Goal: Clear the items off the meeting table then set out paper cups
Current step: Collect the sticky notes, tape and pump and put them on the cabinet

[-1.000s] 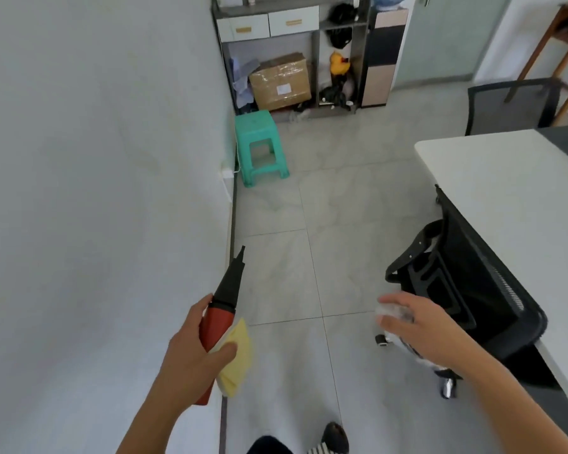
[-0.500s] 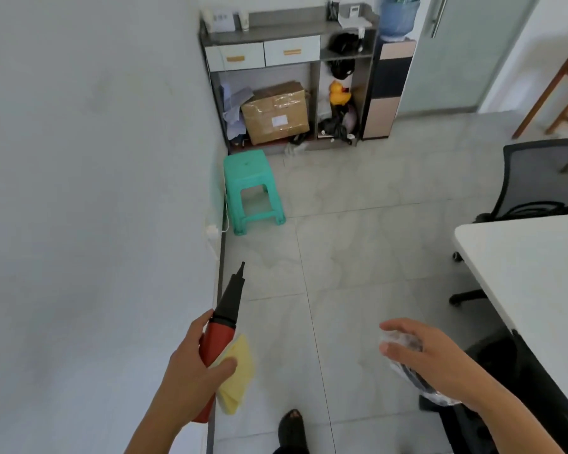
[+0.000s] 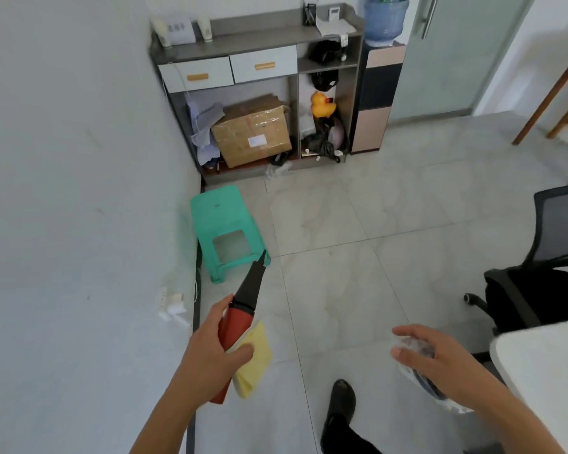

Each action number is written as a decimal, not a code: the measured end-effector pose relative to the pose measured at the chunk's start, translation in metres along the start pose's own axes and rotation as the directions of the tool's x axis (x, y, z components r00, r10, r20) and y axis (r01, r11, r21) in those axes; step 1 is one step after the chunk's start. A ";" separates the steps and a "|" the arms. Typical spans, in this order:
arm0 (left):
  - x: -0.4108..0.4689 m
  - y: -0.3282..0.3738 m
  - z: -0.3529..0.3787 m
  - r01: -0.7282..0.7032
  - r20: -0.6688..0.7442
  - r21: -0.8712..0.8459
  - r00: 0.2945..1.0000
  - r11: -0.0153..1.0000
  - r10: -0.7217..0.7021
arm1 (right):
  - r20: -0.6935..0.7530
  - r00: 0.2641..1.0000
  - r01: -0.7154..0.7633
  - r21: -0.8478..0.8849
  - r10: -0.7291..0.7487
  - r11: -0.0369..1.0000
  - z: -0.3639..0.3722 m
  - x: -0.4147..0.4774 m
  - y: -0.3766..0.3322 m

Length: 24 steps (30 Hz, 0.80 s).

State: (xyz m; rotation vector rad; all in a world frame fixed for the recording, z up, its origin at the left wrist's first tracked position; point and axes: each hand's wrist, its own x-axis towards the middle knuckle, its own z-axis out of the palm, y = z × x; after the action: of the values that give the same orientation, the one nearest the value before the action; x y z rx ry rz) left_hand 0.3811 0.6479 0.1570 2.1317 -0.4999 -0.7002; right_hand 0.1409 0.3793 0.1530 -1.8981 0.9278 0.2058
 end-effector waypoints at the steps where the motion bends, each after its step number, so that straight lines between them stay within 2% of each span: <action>1: 0.021 0.011 0.000 0.015 -0.015 0.001 1.000 1.000 -0.015 | -0.004 1.000 -0.003 -0.007 0.003 1.000 -0.015 0.024 -0.008; 5: 0.103 0.065 -0.008 0.013 -0.083 -0.009 0.996 1.000 -0.014 | -0.038 0.998 0.044 -0.044 -0.046 0.998 -0.075 0.122 -0.060; 8: 0.150 0.086 -0.014 0.047 -0.117 -0.028 0.992 0.998 -0.050 | -0.008 0.995 0.102 -0.085 -0.104 0.991 -0.109 0.186 -0.105; 12: 0.216 0.093 -0.029 0.119 -0.154 -0.065 0.980 0.991 -0.128 | 0.031 0.984 0.180 -0.089 -0.177 0.980 -0.131 0.265 -0.151; 17: 0.336 0.090 -0.054 0.135 -0.211 -0.110 0.965 0.985 -0.156 | 0.105 0.981 0.173 -0.112 -0.162 0.978 -0.146 0.375 -0.188; 21: 0.454 0.118 -0.086 0.107 -0.176 -0.107 0.976 0.989 -0.125 | 0.055 0.990 0.138 -0.125 -0.132 0.983 -0.175 0.465 -0.234; 24: 0.541 0.159 -0.115 0.039 -0.149 -0.095 0.987 0.995 -0.053 | -0.045 0.988 0.145 -0.088 -0.149 0.985 -0.201 0.522 -0.284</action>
State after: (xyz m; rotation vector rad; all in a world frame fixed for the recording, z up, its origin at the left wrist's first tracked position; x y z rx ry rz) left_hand 0.8519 0.3168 0.1770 2.0961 -0.3307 -0.5704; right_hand 0.6474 0.0114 0.1902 -2.0495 0.8194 0.1098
